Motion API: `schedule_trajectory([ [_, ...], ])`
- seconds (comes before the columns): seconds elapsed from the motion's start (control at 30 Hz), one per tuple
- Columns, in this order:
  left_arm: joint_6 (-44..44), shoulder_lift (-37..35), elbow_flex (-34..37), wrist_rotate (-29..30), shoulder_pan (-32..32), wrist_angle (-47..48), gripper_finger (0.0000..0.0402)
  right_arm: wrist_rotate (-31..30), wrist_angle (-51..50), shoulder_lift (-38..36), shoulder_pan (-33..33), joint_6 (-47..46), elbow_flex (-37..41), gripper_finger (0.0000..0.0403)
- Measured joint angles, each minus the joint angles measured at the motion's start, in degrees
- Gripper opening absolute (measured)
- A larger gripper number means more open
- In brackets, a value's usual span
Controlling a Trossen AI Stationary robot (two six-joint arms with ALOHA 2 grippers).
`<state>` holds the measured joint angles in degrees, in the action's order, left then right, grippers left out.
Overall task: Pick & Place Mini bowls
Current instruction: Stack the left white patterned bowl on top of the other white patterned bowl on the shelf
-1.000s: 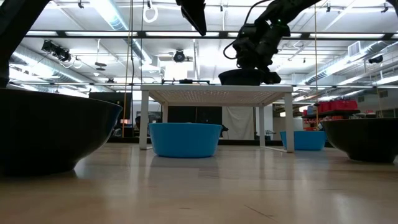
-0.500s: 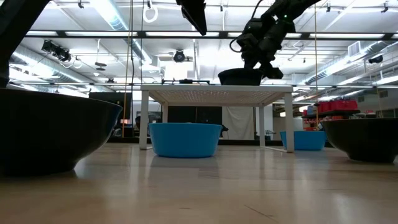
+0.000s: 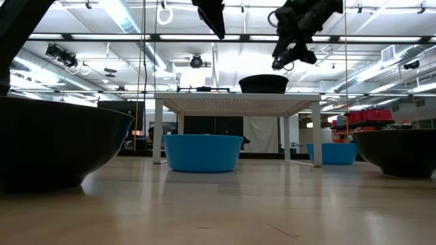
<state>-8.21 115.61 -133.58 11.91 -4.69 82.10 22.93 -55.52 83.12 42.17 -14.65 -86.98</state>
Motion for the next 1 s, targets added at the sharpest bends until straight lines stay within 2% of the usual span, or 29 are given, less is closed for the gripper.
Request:
schedule_trajectory([
  [0.2, 2.1, 0.0, 0.0, -1.4, 0.0, 2.1, 0.0135, 0.0, 2.2, -5.1, -2.7, 0.2, 0.0, 0.0183],
  [0.4, 9.5, 0.0, 0.0, -2.7, 0.0, 5.5, 0.0135, 0.0, 2.9, -9.3, -6.3, -0.9, 0.0, 0.0183],
  [0.73, 29.2, -0.5, 0.0, -13.4, 0.7, 7.9, 0.0135, 0.0, 2.7, -11.0, -13.7, -0.9, 0.0, 0.0183],
  [1.0, 41.2, -2.3, 0.0, -11.5, 5.7, 7.9, 0.0135, 0.0, 3.3, -10.9, -16.5, 0.6, 0.0, 0.0183],
])
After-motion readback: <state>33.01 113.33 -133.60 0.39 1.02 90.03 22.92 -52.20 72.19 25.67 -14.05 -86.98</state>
